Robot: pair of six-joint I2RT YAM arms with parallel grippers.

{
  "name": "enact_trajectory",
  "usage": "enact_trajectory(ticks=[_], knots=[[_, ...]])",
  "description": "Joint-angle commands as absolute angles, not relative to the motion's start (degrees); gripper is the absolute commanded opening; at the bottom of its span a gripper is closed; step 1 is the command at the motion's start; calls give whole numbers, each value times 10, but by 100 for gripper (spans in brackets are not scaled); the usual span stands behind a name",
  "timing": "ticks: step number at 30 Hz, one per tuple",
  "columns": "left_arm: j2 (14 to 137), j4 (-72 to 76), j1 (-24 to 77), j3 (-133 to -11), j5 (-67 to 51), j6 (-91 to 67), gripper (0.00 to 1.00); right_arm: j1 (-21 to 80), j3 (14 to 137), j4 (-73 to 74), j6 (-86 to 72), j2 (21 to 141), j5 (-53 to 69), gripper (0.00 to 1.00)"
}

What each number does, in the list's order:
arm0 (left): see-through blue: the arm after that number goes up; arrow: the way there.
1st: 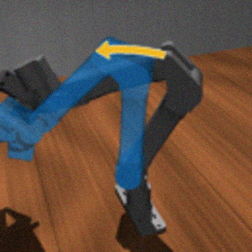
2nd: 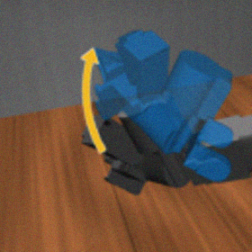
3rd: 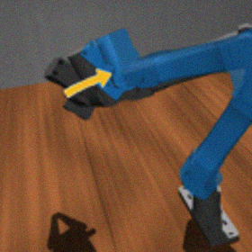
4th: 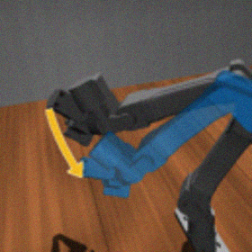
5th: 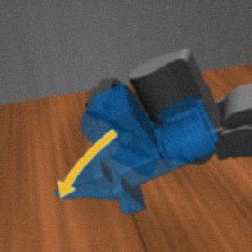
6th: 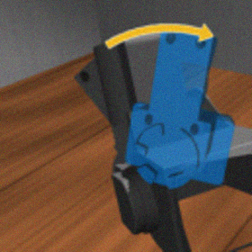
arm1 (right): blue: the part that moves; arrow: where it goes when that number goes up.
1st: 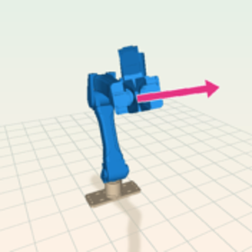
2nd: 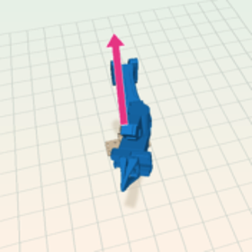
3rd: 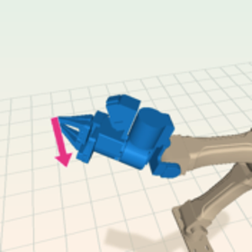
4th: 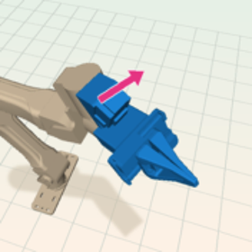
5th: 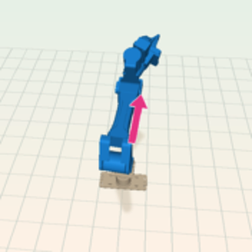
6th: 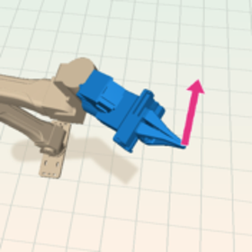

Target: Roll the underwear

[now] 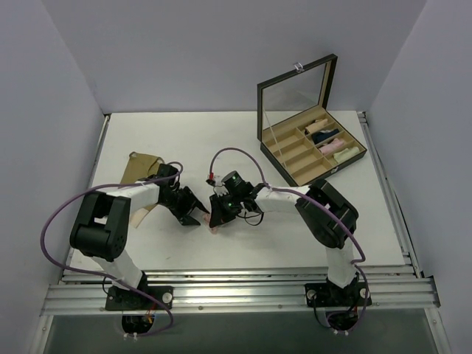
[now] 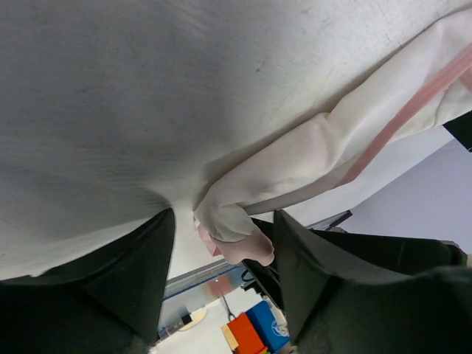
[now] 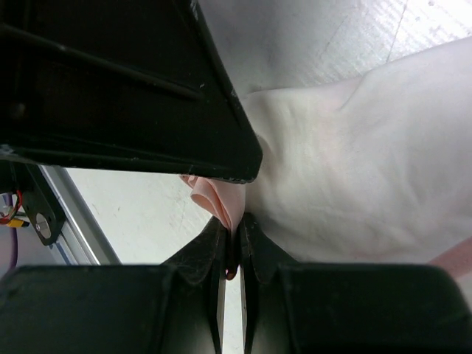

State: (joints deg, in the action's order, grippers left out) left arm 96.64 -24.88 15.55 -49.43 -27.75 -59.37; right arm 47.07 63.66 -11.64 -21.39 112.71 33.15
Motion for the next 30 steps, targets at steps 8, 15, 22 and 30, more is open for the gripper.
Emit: enact_trajectory(ticks=[8, 15, 22, 30], knots=[[1005, -278, 158, -533, -314, -599, 24, 495, 664, -68, -183, 1092, 268, 1], [1034, -301, 158, -554, -329, -592, 2, 519, 678, -34, -142, 1069, 194, 36], [1056, -350, 158, -577, -331, -573, 2, 554, 686, -19, -112, 1072, 131, 45], [1066, -374, 158, -591, -325, -567, 2, 591, 693, -15, -86, 1089, 28, 40]])
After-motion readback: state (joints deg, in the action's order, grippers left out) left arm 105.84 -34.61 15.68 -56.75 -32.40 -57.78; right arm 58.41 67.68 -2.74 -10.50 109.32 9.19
